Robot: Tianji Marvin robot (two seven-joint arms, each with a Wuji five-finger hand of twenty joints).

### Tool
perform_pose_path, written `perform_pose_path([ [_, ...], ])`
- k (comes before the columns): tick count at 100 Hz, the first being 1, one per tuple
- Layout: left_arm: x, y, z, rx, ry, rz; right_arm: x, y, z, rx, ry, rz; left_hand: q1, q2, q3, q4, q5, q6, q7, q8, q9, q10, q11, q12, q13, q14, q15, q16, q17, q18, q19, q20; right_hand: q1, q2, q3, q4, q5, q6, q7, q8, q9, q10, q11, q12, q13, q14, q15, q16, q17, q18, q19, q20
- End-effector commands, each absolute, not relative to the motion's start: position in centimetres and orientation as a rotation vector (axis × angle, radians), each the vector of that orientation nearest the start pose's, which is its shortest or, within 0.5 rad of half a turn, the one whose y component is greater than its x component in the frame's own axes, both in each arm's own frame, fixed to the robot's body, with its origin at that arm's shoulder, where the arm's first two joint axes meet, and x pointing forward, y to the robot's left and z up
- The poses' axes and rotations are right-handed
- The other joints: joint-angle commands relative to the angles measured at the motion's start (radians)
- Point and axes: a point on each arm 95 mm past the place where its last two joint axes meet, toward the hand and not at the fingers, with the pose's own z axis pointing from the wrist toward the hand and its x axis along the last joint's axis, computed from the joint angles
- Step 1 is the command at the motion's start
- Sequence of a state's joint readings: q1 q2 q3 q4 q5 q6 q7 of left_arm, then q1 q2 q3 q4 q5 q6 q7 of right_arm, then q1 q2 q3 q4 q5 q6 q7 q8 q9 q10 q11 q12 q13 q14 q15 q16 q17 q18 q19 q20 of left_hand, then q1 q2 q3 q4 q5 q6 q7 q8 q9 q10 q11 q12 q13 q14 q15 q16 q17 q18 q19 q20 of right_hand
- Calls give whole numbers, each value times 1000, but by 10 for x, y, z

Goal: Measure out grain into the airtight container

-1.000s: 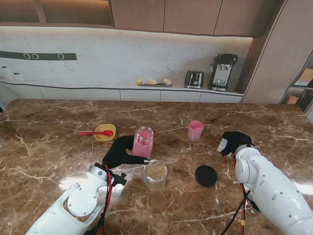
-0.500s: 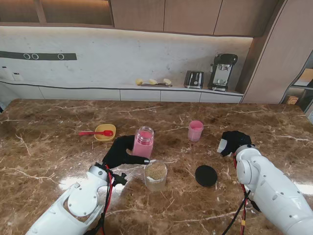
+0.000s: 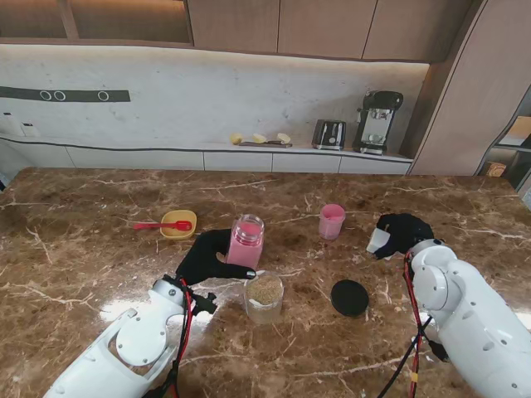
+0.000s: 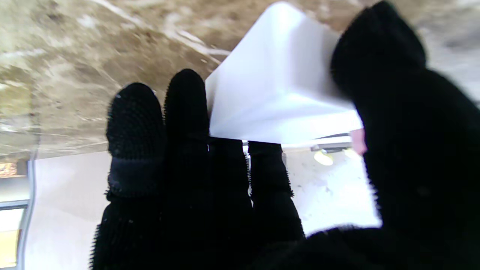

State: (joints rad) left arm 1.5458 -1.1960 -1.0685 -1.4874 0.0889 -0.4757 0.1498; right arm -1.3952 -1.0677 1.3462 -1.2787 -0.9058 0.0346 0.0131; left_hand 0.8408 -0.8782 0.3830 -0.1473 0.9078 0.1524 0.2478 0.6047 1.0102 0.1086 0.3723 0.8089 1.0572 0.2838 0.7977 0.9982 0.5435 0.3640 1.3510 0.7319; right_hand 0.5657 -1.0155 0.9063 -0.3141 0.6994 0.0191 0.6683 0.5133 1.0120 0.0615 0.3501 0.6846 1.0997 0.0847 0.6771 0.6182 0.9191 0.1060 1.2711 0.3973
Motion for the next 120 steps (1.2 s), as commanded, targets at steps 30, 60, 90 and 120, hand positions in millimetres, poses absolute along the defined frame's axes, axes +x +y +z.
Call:
perform_pose_path([
  [30,379,-78,-332,-1768,902,-2565,446,-94,-238,1418,1371,1463,230,447,515,-7,157,-380,696,-6,125,-186,166,44,5,-71,10,9,-13,-25,11,13,138,198,151,54,68,-110,203,15,127,-59,103,24,25,-28,-1,0,-15,-18,27,-21],
  [60,379,-81,-330,-1759,943,-2571,424,-48,-177,1368,1490,1672,229,446,515,-7,159,-379,695,-6,128,-184,166,45,8,-71,12,9,-12,-22,11,12,140,202,143,57,69,-108,212,7,132,-57,101,24,29,-24,0,1,-13,-20,28,-18],
  [90,380,-84,-329,-1758,974,-2578,407,-7,-148,1396,1589,1819,228,447,516,-6,157,-383,694,-5,128,-188,165,45,9,-74,11,9,-9,-23,12,12,140,204,138,58,68,-102,213,3,129,-51,97,26,24,-20,-4,2,-14,-18,26,-16],
  [120,380,-88,-329,-1766,981,-2585,398,30,-140,1266,1692,1875,227,447,517,-7,156,-382,695,-4,129,-188,165,46,10,-76,11,10,-9,-25,12,12,139,199,142,57,72,-106,221,1,138,-52,98,28,32,-21,0,5,-10,-18,30,-10],
])
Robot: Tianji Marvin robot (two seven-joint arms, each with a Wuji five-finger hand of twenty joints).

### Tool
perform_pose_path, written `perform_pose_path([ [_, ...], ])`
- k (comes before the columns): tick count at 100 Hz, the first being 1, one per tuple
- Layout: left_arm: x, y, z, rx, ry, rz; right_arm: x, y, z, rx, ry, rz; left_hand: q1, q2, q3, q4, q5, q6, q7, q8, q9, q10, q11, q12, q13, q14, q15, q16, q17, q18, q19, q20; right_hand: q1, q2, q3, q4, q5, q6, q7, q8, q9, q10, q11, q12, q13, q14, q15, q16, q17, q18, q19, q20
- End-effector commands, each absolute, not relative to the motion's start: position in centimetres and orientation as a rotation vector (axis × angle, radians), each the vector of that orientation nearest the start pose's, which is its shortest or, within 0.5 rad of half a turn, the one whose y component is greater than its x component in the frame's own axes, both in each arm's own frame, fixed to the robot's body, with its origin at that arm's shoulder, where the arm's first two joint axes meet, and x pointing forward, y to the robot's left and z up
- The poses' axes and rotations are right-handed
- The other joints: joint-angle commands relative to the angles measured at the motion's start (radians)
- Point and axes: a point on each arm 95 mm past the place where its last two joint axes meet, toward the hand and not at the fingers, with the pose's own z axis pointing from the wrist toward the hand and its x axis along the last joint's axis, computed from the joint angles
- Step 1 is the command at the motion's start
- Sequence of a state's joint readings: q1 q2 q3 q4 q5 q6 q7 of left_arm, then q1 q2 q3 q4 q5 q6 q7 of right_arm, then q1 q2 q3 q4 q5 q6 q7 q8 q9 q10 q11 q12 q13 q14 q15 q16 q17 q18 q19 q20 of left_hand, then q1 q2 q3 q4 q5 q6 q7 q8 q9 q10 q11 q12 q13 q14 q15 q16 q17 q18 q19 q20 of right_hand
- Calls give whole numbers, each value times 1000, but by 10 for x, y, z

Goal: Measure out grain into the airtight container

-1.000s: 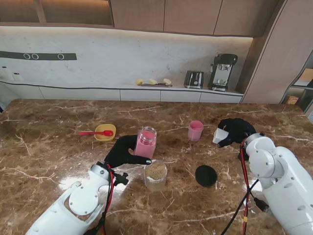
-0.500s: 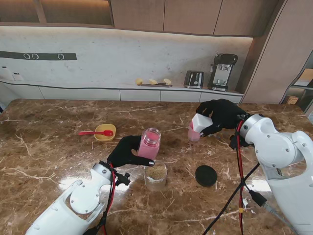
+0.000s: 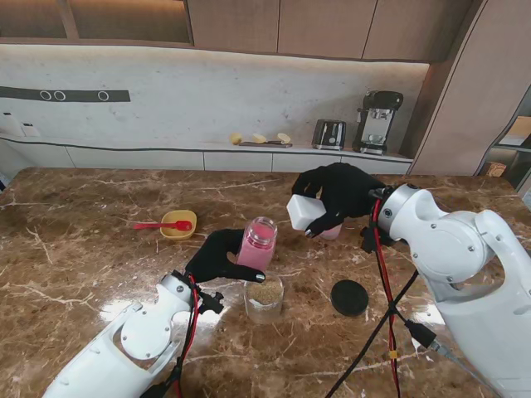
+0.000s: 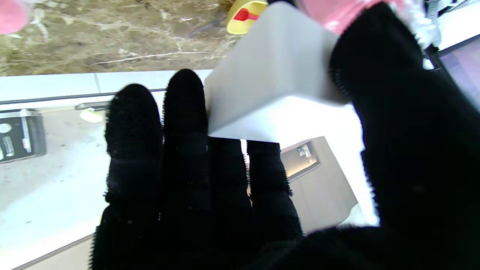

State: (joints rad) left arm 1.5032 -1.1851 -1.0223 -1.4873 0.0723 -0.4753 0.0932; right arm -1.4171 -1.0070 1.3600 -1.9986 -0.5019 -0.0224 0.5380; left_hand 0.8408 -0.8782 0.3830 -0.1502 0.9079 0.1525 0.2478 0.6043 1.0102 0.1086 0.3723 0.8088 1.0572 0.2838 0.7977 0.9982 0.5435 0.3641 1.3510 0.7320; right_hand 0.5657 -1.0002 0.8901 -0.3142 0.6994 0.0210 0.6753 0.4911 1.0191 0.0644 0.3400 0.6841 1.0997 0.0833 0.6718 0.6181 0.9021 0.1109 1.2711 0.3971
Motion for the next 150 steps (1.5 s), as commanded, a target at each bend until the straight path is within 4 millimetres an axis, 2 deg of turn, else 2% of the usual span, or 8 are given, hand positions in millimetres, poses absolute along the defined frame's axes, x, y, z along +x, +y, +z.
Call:
perform_pose_path([
  [1,380,-88,-329,-1766,982,-2585,398,32,-140,1263,1694,1878,227,447,517,-4,156,-382,695,-4,129,-188,165,46,10,-76,11,10,-9,-25,12,12,139,183,158,57,72,-108,214,23,131,-56,108,28,32,-20,6,6,7,-23,30,-10],
  [21,379,-89,-330,-1772,986,-2585,394,52,-139,1197,1717,1930,227,445,517,-5,157,-381,694,-4,128,-188,165,47,9,-74,11,10,-10,-25,13,12,137,180,164,56,79,-110,219,20,139,-55,109,29,40,-20,10,8,15,-23,36,-6],
  [45,380,-88,-329,-1759,981,-2592,391,68,-137,1125,1771,1936,228,444,517,-6,157,-380,694,-5,128,-185,165,48,8,-73,13,11,-11,-26,12,11,137,178,169,55,78,-111,220,18,139,-58,108,30,41,-22,10,9,16,-24,36,-3],
  [84,379,-89,-329,-1753,978,-2597,389,80,-143,1058,1834,1924,228,443,517,-7,157,-377,693,-6,130,-182,166,49,10,-71,14,11,-10,-23,14,12,137,174,170,53,77,-114,222,17,139,-58,109,33,40,-23,10,11,16,-25,35,1],
  [122,378,-89,-329,-1755,967,-2598,382,90,-147,897,1911,1898,227,443,517,-8,155,-378,691,-6,130,-183,164,50,14,-73,16,11,-7,-24,17,13,131,172,167,50,75,-121,222,17,137,-66,107,35,37,-30,11,13,13,-26,33,4],
  [150,377,-88,-328,-1747,951,-2602,381,94,-152,914,1914,1904,227,445,520,-6,157,-379,694,-4,130,-186,165,51,11,-75,15,10,-7,-26,17,12,128,180,172,52,78,-123,222,17,141,-67,106,34,36,-32,11,14,11,-28,32,6],
])
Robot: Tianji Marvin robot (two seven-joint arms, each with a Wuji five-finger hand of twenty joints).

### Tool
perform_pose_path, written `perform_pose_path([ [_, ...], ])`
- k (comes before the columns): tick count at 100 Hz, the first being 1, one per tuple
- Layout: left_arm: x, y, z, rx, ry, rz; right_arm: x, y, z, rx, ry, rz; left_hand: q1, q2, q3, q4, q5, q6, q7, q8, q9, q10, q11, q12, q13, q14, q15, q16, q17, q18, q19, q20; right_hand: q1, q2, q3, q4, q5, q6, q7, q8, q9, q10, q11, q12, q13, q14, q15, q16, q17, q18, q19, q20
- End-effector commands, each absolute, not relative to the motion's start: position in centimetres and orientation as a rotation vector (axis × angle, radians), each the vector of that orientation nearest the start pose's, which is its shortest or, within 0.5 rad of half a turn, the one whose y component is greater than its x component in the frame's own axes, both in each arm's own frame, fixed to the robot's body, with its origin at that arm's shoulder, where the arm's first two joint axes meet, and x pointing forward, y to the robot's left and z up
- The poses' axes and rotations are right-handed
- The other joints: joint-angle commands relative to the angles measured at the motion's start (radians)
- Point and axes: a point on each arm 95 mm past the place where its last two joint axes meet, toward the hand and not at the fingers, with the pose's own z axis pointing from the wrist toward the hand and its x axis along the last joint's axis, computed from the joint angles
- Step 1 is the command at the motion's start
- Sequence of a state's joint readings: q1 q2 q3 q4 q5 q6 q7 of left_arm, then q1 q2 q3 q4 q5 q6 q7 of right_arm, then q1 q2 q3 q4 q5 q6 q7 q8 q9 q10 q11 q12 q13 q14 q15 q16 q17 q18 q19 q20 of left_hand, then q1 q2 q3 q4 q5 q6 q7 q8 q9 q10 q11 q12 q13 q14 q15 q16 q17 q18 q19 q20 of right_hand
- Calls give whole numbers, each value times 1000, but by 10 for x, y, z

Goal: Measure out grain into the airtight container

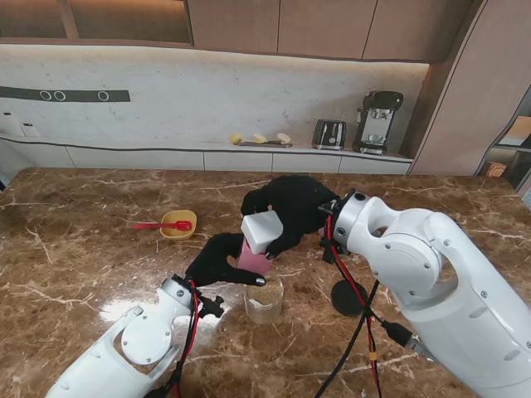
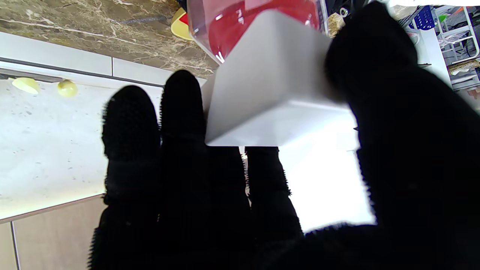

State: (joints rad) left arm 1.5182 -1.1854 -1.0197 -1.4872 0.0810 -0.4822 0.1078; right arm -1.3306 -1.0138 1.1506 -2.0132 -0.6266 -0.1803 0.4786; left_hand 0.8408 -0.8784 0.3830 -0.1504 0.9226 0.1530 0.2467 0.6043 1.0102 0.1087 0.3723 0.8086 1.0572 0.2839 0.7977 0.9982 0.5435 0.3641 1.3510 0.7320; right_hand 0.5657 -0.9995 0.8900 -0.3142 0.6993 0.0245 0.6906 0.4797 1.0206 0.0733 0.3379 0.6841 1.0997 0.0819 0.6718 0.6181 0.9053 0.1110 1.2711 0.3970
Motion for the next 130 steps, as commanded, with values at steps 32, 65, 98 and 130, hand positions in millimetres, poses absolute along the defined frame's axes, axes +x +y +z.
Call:
perform_pose_path([
  [32,375,-88,-328,-1747,937,-2603,380,88,-151,968,1870,1924,228,445,519,-4,143,-376,697,-4,129,-183,168,48,10,-70,16,12,-9,-25,16,12,120,187,180,52,88,-123,210,26,148,-73,110,32,44,-24,18,16,14,-26,40,13],
  [65,374,-89,-328,-1747,903,-2612,376,92,-159,961,1821,1952,227,443,522,-6,146,-375,696,-4,133,-181,169,49,14,-70,20,12,-6,-24,19,12,110,175,173,45,92,-122,212,25,152,-70,115,31,53,-24,22,16,26,-27,45,15],
  [98,375,-89,-327,-1742,898,-2618,373,95,-166,954,1796,1932,225,443,524,-6,144,-379,697,-3,132,-185,169,50,15,-74,21,11,-6,-24,20,13,74,190,166,37,107,-120,213,14,164,-64,119,19,71,-18,27,15,47,-22,57,15],
  [130,375,-88,-326,-1735,897,-2619,375,97,-174,944,1715,1926,224,444,524,-6,143,-383,698,-2,131,-191,168,50,15,-77,20,11,-5,-29,21,12,-197,188,126,161,184,-63,-105,235,137,-41,160,-89,84,10,36,8,72,-8,88,-10],
])
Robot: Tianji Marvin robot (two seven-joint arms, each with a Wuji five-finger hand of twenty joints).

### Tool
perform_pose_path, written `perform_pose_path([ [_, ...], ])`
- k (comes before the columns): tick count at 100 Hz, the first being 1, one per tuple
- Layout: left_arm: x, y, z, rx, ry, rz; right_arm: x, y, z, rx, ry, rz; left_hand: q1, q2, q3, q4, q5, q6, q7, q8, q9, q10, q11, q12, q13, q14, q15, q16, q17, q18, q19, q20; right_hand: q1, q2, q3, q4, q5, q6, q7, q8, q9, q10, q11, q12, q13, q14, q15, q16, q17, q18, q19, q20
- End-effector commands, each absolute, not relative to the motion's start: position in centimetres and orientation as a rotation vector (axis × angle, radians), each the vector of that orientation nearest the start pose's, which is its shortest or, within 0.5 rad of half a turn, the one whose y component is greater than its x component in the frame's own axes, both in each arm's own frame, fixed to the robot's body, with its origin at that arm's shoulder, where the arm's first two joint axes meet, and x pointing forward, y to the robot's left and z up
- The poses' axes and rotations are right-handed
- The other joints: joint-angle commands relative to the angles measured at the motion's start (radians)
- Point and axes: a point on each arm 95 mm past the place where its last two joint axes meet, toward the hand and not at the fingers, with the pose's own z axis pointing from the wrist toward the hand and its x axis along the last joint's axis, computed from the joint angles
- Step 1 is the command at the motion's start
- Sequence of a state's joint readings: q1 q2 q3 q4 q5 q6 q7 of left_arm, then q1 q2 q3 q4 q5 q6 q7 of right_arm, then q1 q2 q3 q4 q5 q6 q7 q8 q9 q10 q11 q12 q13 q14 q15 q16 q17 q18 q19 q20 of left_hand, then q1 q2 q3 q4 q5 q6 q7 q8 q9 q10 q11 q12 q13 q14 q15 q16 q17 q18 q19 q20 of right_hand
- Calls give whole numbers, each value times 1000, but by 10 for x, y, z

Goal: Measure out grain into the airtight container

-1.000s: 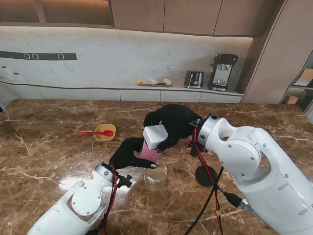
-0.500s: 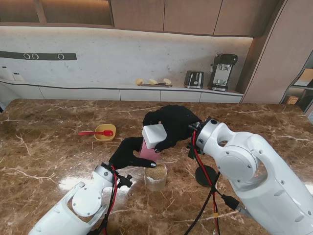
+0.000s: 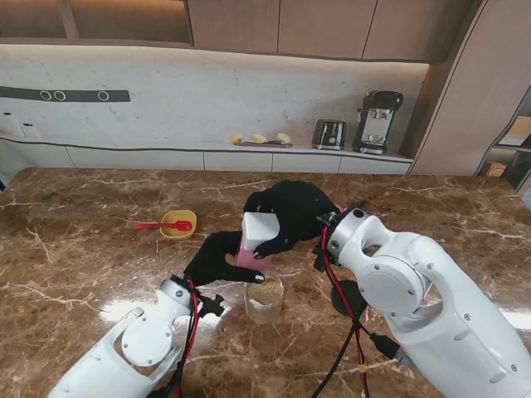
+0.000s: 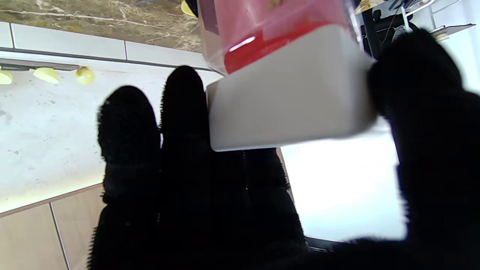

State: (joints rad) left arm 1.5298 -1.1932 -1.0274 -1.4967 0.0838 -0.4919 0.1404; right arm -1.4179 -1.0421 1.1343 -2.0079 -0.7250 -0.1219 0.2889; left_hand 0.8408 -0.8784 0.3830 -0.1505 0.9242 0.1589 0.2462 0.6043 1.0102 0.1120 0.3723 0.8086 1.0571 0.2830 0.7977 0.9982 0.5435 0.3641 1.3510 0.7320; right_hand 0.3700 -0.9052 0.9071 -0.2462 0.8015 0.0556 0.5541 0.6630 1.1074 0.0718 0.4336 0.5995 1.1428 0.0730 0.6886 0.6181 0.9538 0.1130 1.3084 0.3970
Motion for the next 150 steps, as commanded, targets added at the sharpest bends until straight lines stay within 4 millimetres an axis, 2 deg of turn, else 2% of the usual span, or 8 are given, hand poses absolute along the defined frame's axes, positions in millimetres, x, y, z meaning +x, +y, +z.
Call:
perform_pose_path([
  [1,375,-88,-326,-1735,896,-2619,376,97,-174,935,1712,1923,224,444,523,-6,141,-389,698,-2,131,-194,168,50,15,-76,20,11,-5,-29,21,12,-8,92,106,92,78,-94,30,52,50,-40,65,-4,42,19,20,9,25,-11,52,-10],
  [31,374,-87,-326,-1735,888,-2620,374,101,-175,739,1659,1910,225,442,523,-6,143,-388,699,-2,131,-190,169,49,13,-74,19,11,-6,-29,20,12,-77,65,106,85,-4,-83,-35,34,28,-70,102,18,43,-9,49,13,35,-55,76,-6],
  [62,373,-85,-325,-1728,882,-2622,372,102,-178,718,1602,1882,225,443,523,-7,143,-385,699,-3,131,-189,169,49,13,-71,20,12,-8,-25,19,12,-173,185,5,94,-16,-63,-72,1,56,-39,96,-13,87,25,56,-11,80,-28,111,-14],
  [91,372,-84,-325,-1727,882,-2621,371,102,-177,660,1613,1837,226,443,524,-6,144,-386,699,-3,133,-189,170,49,14,-72,20,11,-7,-24,19,12,-274,334,-90,101,-207,-37,-245,-132,-60,-20,-53,-137,33,51,-49,-57,33,-22,73,-42],
  [94,372,-84,-325,-1727,882,-2621,371,101,-176,661,1617,1834,225,444,524,-6,144,-386,699,-3,133,-189,170,49,14,-72,20,11,-7,-24,19,12,-272,450,-232,146,-222,-40,-251,-140,-79,-18,-66,-156,19,55,-69,-68,20,-21,63,-39],
  [99,372,-84,-325,-1726,883,-2620,370,101,-176,666,1625,1828,224,443,524,-6,144,-388,699,-3,132,-189,169,49,14,-74,20,11,-7,-24,19,12,-399,403,-133,188,-236,-42,-256,-148,-104,-15,-83,-176,-8,67,-102,-87,-4,-14,45,-39],
  [122,372,-83,-325,-1725,883,-2619,370,96,-169,660,1649,1804,224,443,524,-7,142,-389,700,-2,132,-193,170,50,16,-77,19,10,-6,-27,20,12,-488,480,-113,193,-322,-78,-307,-154,-294,-25,-198,-250,-263,94,-364,-244,-279,45,-168,-58],
  [150,371,-83,-325,-1727,888,-2617,365,84,-140,581,1688,1814,223,443,525,-7,142,-391,700,-2,132,-193,169,50,16,-77,19,11,-6,-27,20,12,-393,478,-155,204,-394,-89,-372,-127,-451,-81,-254,-249,-503,19,-469,-296,-545,21,-381,-6],
])
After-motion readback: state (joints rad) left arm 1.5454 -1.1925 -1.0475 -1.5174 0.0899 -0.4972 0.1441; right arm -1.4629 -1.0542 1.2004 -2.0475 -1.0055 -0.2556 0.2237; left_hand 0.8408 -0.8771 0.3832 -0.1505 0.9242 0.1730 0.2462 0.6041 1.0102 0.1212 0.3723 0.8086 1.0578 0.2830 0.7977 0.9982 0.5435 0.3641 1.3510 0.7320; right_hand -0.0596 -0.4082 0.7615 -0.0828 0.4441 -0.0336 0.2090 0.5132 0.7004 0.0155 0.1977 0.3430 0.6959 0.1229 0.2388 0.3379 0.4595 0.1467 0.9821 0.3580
